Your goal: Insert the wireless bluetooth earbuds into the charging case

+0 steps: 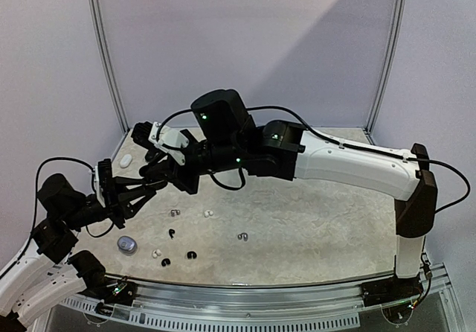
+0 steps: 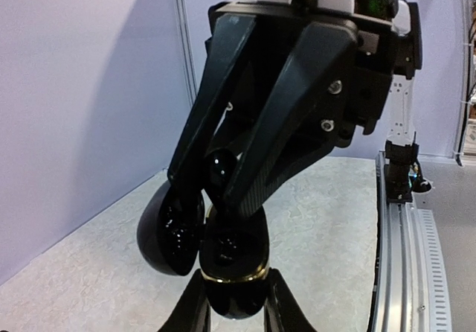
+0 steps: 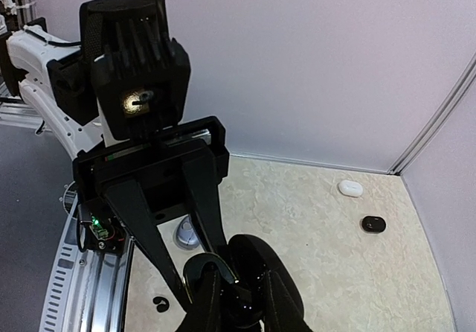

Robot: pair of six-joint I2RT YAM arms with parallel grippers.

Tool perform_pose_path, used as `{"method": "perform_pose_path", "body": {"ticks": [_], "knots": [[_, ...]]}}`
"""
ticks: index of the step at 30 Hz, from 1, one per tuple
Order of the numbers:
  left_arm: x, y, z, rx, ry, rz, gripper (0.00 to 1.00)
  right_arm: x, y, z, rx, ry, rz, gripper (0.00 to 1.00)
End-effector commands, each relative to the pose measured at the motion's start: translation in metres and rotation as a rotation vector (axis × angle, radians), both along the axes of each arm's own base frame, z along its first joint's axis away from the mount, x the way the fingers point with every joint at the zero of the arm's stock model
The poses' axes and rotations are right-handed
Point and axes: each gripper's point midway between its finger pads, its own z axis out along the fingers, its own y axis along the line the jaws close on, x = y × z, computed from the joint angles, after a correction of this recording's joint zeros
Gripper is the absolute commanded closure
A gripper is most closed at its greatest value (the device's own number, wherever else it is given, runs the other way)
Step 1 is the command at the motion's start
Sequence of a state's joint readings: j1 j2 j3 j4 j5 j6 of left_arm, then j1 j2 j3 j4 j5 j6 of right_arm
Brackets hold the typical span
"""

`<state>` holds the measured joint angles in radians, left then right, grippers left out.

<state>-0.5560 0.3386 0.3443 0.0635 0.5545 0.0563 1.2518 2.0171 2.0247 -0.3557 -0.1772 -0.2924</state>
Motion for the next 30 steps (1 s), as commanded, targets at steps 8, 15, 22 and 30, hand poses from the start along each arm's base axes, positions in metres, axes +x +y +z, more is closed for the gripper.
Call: {"method": "perform_pose_path", "body": {"ticks": [8, 15, 22, 30], "knots": [[0.007, 0.001, 0.0, -0.119, 0.187, 0.015, 1.0, 0.014, -0.007, 0.013, 0.02, 0.065, -0.039, 1.0], [0.008, 0.0, -0.003, -0.123, 0.202, 0.015, 1.0, 0.009, -0.006, 0.019, 0.045, 0.077, -0.013, 1.0], [0.012, 0.002, -0.005, -0.14, 0.235, 0.038, 1.0, 0.005, -0.008, 0.031, 0.079, 0.088, 0.009, 1.0], [0.015, 0.005, -0.007, -0.14, 0.233, 0.06, 1.0, 0.011, -0.018, 0.055, 0.159, 0.163, 0.013, 1.0]]}}
